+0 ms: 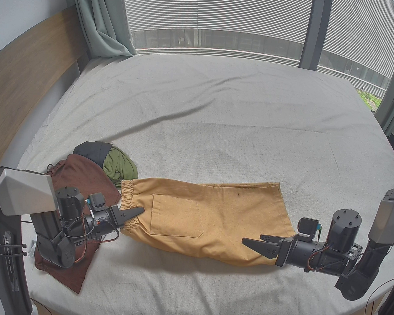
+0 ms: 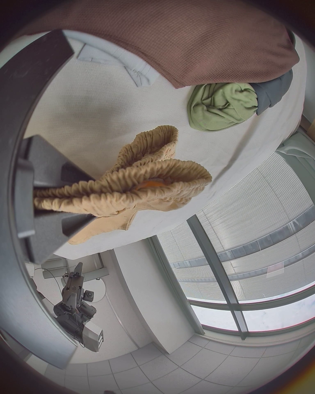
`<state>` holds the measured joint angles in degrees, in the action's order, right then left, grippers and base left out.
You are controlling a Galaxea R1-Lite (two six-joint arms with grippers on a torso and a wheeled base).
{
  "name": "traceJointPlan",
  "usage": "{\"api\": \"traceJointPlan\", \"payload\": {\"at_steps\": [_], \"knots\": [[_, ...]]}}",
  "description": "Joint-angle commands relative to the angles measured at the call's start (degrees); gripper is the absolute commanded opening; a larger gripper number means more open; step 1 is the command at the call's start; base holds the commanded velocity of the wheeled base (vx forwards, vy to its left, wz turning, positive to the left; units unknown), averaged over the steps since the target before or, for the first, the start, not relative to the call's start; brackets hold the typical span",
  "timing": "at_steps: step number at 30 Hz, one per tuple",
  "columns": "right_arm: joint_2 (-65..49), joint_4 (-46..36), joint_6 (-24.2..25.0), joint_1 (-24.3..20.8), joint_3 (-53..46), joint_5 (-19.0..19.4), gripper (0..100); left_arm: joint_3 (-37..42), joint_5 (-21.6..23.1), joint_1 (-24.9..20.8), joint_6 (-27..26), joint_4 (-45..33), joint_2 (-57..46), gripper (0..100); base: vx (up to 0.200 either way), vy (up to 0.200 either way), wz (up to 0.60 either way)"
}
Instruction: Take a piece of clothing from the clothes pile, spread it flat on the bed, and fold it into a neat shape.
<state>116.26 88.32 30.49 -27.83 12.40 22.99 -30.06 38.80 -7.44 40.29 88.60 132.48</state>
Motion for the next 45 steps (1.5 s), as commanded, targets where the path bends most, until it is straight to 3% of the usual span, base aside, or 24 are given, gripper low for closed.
{"api": "traceJointPlan", "payload": {"at_steps": [1, 20, 34, 45], "knots": [[0.2, 0.1, 0.0, 0.0, 0.0, 0.0, 100, 0.6, 0.7, 1.3, 0.1, 0.0, -1.9, 0, 0.000, 0.000, 0.00], [0.4, 0.0, -0.1, -0.1, 0.0, -0.1, 100, 0.8, 7.4, 7.0, 0.4, 0.0, -3.4, 0, 0.000, 0.000, 0.00], [0.5, 0.1, -0.1, 0.0, 0.0, 0.0, 100, 0.5, 7.5, 9.3, 0.1, 0.0, -3.5, 0, 0.000, 0.000, 0.00], [0.5, 0.1, -0.1, 0.0, -0.1, 0.0, 100, 0.9, 7.5, 8.0, 0.0, 0.0, -5.6, 0, 0.000, 0.000, 0.00]]}}
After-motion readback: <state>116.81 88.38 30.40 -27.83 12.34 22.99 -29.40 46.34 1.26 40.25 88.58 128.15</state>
